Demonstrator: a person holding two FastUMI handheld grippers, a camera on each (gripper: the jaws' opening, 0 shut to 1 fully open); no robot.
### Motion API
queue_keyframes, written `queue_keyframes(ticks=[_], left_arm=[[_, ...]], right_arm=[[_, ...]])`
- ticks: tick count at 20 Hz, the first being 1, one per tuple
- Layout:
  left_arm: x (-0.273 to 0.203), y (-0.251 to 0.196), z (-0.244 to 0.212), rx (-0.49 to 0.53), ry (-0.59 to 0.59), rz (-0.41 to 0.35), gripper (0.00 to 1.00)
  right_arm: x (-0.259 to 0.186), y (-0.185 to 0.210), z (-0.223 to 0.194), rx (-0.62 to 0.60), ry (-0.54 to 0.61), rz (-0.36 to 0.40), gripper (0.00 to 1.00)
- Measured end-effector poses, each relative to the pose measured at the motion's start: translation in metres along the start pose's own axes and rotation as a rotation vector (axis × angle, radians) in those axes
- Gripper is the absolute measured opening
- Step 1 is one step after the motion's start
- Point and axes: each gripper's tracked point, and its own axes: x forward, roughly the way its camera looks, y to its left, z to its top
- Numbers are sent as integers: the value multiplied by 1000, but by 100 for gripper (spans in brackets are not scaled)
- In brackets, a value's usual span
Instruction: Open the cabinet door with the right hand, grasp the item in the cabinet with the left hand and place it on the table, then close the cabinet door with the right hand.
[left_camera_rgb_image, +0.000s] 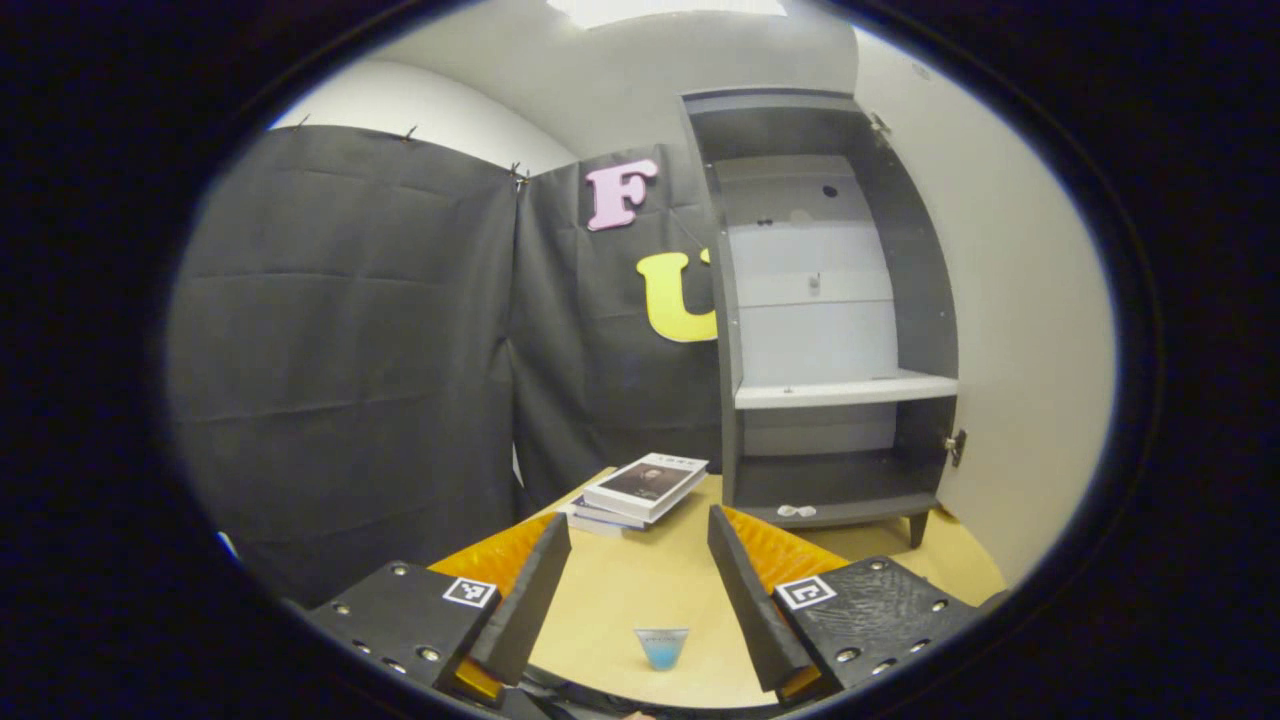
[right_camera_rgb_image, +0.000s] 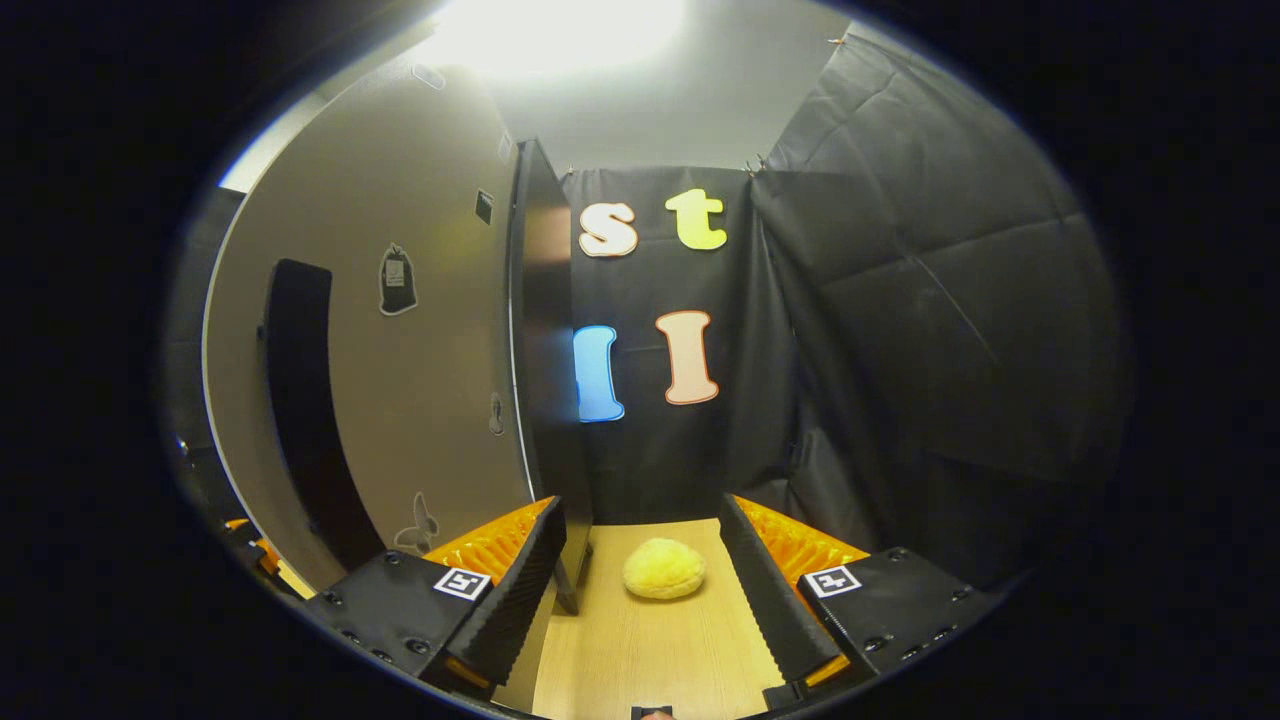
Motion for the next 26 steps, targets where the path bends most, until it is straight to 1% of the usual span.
queue_keyframes(ticks=[1,4,5,6,8,10,11,12,15,16,17,18,19,20,21,22,23,24,25,26], left_arm=[[4,3,12,-15,-15,-8,84],[17,17,37,-19,-57,-45,83],[21,20,43,-8,-66,-63,86],[25,24,47,0,-80,-77,84],[31,32,55,4,-107,-108,84],[38,38,54,0,-111,-136,86],[42,42,51,-5,-108,-145,83],[45,44,49,-13,-107,-157,83],[54,56,43,-26,-107,-175,84],[58,59,41,-28,-105,-180,86],[63,62,40,-31,-104,-186,83],[66,64,40,-32,-103,-192,83],[70,66,41,-34,-107,-197,83],[73,69,42,-34,-110,-201,86],[78,71,42,-34,-113,-208,83],[80,72,42,-36,-114,-214,83],[83,72,41,-36,-114,-223,83],[86,74,41,-34,-113,-231,85],[87,76,41,-31,-115,-238,83],[88,78,40,-28,-115,-243,83]], right_arm=[[-4,1,2,5,4,-12,93],[-20,10,15,32,-15,-53,93],[-27,17,18,39,-18,-56,98],[-33,23,19,39,-22,-64,93],[-45,30,24,32,-36,-97,92],[-54,34,26,5,-42,-145,92],[-59,35,26,-13,-41,-169,92],[-60,36,25,-27,-38,-195,92],[-65,40,29,-69,-36,-251,92],[-66,43,28,-77,-35,-261,96],[-66,47,26,-73,-29,-263,96],[-66,51,25,-64,-23,-260,96],[-66,57,26,-56,-19,-257,92],[-65,60,25,-54,-19,-257,92],[-65,64,26,-57,-20,-258,96],[-66,68,26,-58,-21,-258,92],[-66,73,27,-56,-20,-257,92],[-66,78,25,-54,-21,-254,96],[-67,84,25,-52,-23,-250,92],[-67,89,24,-51,-25,-245,92]])
